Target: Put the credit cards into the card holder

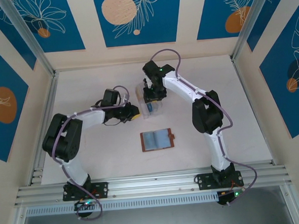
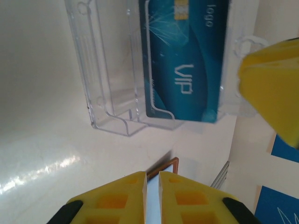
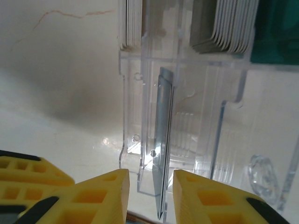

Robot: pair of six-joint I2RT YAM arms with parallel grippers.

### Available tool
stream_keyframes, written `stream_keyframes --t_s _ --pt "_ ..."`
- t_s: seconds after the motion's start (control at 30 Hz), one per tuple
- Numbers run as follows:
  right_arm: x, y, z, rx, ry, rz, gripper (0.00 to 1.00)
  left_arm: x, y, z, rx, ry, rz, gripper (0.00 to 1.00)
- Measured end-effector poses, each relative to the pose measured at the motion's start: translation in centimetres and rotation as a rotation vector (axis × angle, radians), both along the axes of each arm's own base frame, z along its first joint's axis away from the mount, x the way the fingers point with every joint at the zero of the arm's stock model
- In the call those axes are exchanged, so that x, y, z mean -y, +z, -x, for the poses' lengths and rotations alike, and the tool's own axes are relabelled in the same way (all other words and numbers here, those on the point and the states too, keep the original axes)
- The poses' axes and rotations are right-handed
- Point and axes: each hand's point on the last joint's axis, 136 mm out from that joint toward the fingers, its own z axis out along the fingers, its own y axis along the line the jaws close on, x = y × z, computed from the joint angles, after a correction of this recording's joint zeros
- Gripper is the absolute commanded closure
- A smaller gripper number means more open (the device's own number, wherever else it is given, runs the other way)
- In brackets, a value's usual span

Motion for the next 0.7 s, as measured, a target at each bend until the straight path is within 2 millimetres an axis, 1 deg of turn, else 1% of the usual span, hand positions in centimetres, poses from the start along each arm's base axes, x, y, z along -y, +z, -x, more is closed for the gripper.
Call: stream_keyframes --t_s 0.07,0.2,0.33,0.57,0.7 --pt "-0.1 0.0 -0.4 0.007 0.002 0.006 0.69 0.1 -0.8 0.0 -0.025 0.004 0.002 0.86" --pt "-0.4 -0.5 -0.9 0.003 0.009 0.013 0.69 0.2 -1.4 -0.2 -0.042 0.010 0.009 0.86" --pt "-0.8 -1.5 -0.8 -0.022 0.015 0.021 0.70 0.4 -1.2 -0.4 -0.033 0.013 0.020 0.86" --pt "-1.7 -1.7 -0.3 -0.031 0.051 0.029 0.75 0.4 -0.9 -0.7 -0.021 0.016 0.027 0.86" --pt "-2.1 -1.6 0.2 -0.047 0.062 0.011 0.73 0.4 -1.1 -0.7 -0.023 0.015 0.027 0.86"
